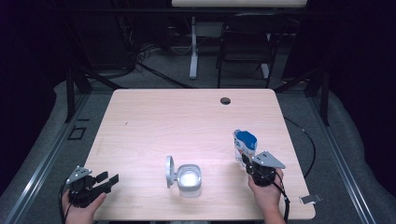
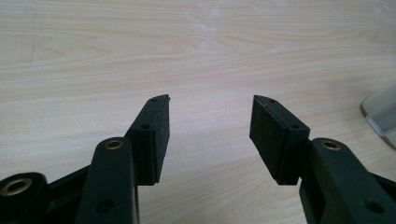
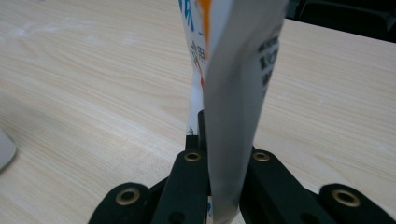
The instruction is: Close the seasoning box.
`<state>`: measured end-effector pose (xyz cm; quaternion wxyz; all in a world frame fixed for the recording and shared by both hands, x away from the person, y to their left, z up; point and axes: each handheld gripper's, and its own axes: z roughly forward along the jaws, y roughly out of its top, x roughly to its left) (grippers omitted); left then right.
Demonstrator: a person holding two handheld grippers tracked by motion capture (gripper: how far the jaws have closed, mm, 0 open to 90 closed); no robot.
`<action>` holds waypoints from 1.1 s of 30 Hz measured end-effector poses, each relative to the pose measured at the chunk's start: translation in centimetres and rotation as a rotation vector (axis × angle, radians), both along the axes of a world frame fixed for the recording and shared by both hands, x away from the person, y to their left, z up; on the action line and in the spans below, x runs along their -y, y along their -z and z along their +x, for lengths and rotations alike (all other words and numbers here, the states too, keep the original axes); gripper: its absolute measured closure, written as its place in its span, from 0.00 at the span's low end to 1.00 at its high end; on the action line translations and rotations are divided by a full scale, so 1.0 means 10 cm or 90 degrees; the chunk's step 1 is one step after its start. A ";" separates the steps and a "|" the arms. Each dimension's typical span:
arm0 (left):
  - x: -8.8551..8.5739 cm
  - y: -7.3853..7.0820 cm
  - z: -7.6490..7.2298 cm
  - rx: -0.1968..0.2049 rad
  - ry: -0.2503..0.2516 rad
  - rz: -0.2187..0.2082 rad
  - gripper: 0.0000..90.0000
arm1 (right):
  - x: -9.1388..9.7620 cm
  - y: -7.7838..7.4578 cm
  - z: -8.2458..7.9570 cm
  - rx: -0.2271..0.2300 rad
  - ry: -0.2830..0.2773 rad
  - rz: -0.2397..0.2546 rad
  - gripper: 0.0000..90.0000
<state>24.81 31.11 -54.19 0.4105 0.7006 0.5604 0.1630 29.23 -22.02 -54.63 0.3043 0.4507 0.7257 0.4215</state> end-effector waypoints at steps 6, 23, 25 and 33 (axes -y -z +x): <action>0.00 0.01 0.01 -0.003 0.001 0.003 0.53 | -0.03 0.07 0.04 -0.016 -0.001 -0.009 1.00; 0.00 0.03 0.01 -0.007 0.000 0.001 0.53 | -0.03 0.14 0.07 -0.053 -0.001 -0.044 0.99; 0.00 0.03 0.01 -0.006 0.000 0.001 0.53 | -0.03 0.15 0.07 -0.052 0.000 -0.041 0.98; -0.01 0.02 0.01 -0.012 0.004 0.003 0.53 | -0.05 0.16 0.07 -0.043 0.004 -0.026 0.97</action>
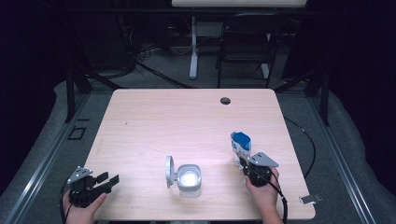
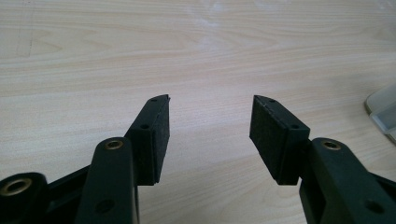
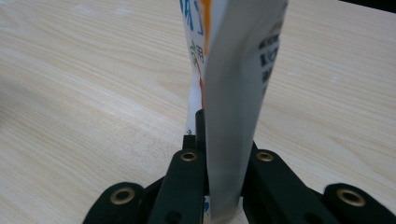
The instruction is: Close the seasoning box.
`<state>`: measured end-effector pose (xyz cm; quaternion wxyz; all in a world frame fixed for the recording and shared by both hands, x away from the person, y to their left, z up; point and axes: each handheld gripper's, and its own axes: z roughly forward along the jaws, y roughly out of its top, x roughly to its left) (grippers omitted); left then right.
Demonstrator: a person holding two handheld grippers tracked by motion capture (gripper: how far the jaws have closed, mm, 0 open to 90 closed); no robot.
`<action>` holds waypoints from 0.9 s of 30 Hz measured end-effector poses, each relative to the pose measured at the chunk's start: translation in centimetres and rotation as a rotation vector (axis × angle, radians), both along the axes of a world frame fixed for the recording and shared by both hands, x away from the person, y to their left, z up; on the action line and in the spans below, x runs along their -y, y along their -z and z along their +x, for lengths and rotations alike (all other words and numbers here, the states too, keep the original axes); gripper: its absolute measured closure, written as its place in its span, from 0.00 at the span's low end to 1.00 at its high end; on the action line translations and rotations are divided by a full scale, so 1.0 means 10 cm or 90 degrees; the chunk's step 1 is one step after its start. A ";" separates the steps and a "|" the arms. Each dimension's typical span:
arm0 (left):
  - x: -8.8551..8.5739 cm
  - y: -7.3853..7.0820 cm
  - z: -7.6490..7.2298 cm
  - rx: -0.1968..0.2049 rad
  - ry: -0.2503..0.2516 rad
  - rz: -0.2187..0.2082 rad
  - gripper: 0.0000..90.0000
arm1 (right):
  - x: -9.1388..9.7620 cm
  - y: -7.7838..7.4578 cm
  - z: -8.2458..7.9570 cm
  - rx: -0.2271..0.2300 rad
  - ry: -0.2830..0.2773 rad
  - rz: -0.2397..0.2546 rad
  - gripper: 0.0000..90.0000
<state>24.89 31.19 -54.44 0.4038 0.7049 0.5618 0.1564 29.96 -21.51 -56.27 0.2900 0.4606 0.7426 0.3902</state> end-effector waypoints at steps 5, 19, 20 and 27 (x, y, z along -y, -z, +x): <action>0.00 0.00 0.00 0.000 0.000 0.001 0.53 | 0.00 0.00 -0.01 -0.002 0.002 -0.003 0.95; -0.01 -0.01 0.00 0.002 0.001 0.000 0.53 | 0.02 0.01 -0.02 -0.006 0.005 0.012 0.89; -0.01 -0.01 0.00 0.002 0.001 0.000 0.53 | 0.02 0.00 -0.02 -0.004 0.006 0.016 0.88; 0.00 -0.01 0.00 0.005 0.001 -0.001 0.53 | 0.02 -0.01 -0.02 -0.002 0.007 0.017 0.83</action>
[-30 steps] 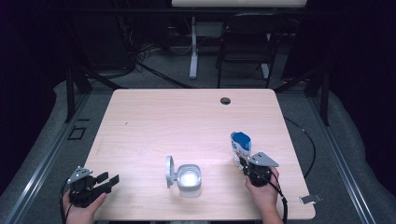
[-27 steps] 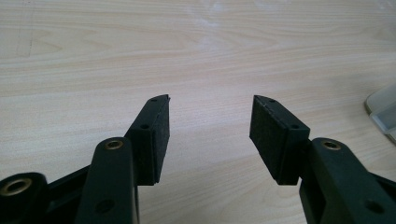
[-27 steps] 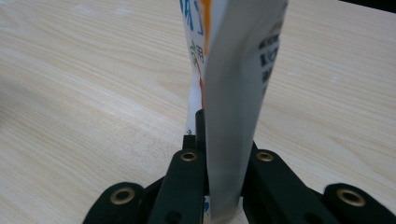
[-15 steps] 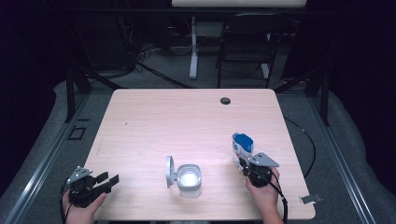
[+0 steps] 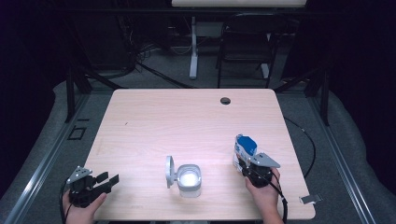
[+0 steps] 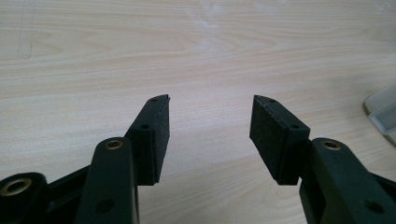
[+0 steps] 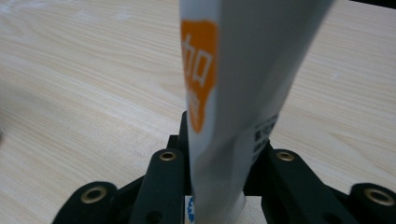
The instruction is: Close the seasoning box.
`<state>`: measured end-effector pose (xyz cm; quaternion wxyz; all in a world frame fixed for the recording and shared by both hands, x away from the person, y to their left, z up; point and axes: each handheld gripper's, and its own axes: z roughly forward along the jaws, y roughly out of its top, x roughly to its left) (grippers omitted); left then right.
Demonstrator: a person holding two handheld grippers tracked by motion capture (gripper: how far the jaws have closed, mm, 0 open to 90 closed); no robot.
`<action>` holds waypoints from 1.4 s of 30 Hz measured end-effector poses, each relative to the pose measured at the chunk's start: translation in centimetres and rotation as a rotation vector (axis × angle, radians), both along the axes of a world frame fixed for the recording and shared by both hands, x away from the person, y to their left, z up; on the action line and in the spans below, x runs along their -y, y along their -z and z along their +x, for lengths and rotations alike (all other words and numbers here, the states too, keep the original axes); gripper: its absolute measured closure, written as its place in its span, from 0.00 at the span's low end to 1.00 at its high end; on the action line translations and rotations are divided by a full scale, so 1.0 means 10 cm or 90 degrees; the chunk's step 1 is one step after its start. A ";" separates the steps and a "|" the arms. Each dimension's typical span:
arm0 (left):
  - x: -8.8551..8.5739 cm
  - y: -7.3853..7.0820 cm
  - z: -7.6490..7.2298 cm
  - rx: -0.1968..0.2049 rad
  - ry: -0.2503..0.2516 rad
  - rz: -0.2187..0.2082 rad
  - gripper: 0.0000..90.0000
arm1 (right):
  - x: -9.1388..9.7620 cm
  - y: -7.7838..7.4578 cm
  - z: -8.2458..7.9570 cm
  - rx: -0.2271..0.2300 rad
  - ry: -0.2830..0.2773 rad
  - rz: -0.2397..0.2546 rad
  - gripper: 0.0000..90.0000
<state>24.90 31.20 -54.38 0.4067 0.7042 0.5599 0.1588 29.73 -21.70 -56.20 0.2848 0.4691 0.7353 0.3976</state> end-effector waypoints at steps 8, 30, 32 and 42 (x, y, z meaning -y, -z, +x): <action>0.00 -0.01 0.00 -0.001 0.000 -0.001 0.53 | 0.00 -0.01 -0.01 0.013 0.010 0.002 0.71; -0.02 -0.02 0.00 -0.001 -0.002 -0.001 0.53 | 0.02 -0.03 -0.04 0.026 0.015 0.005 0.42; -0.02 -0.02 0.00 0.003 -0.004 -0.003 0.53 | 0.02 -0.03 -0.05 0.029 0.015 0.004 0.42; 0.05 -0.02 0.07 0.007 0.002 -0.007 0.53 | 0.00 -0.04 -0.12 0.036 0.011 0.005 0.39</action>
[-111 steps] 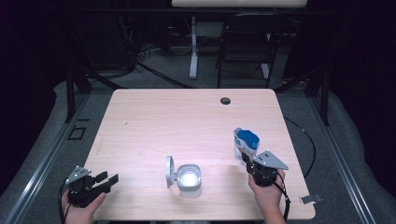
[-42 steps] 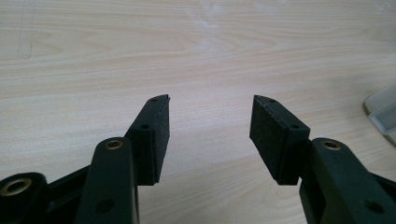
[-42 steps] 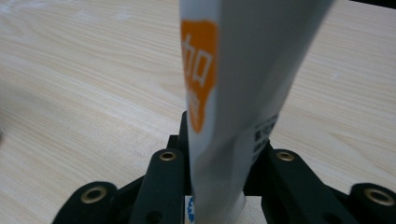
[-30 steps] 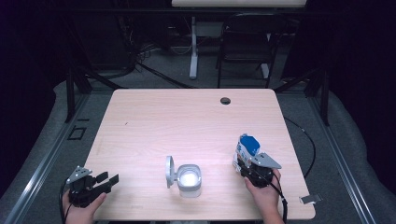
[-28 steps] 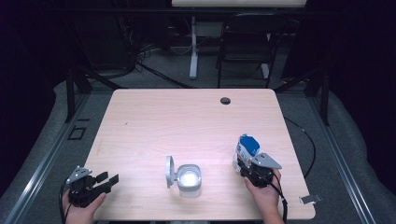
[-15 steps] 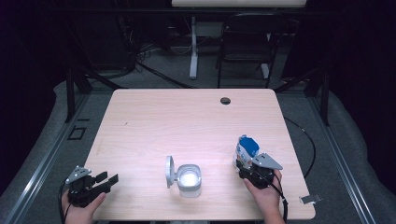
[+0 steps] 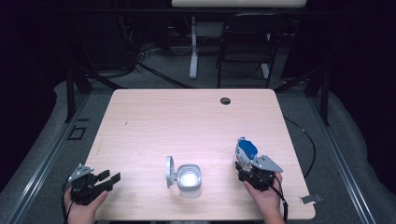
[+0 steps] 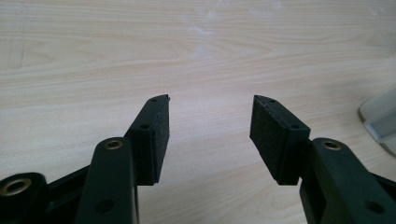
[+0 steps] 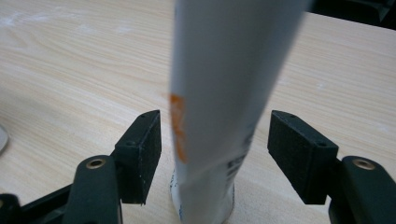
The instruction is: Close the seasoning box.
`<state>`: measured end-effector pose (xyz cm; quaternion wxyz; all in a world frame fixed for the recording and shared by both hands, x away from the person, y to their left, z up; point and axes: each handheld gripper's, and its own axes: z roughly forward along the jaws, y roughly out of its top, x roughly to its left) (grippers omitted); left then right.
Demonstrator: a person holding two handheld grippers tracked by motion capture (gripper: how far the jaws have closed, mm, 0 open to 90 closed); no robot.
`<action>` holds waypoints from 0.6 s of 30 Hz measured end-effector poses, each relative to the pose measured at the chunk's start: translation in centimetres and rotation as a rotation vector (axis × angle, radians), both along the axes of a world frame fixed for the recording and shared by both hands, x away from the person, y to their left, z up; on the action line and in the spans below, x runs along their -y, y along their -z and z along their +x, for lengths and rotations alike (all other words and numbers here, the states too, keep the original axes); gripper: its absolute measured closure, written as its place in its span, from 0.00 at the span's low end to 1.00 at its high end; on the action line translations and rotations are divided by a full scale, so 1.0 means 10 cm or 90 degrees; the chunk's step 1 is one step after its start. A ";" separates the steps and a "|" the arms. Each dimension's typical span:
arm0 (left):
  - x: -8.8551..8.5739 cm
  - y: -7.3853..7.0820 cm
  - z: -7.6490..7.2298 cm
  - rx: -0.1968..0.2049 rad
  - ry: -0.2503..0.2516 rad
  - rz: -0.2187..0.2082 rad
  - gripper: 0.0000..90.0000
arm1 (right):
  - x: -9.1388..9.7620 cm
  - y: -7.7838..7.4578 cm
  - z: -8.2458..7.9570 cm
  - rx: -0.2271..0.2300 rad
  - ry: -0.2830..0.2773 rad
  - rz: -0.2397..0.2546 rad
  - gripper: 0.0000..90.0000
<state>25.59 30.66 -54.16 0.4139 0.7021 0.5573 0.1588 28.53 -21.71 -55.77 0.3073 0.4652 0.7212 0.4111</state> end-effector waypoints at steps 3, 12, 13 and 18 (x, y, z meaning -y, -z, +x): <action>0.05 0.01 0.04 -0.001 0.006 -0.003 0.53 | 0.01 0.00 -0.03 -0.003 -0.003 -0.008 0.39; 0.23 0.01 0.16 -0.003 0.027 -0.006 0.53 | 0.04 -0.01 -0.14 0.006 -0.010 -0.020 0.38; 0.26 0.00 0.17 -0.002 0.028 -0.009 0.53 | 0.05 -0.02 -0.16 0.010 -0.011 -0.017 0.38; 0.40 -0.10 0.18 0.017 0.058 -0.013 0.56 | 0.10 -0.05 -0.21 0.020 -0.014 -0.018 0.38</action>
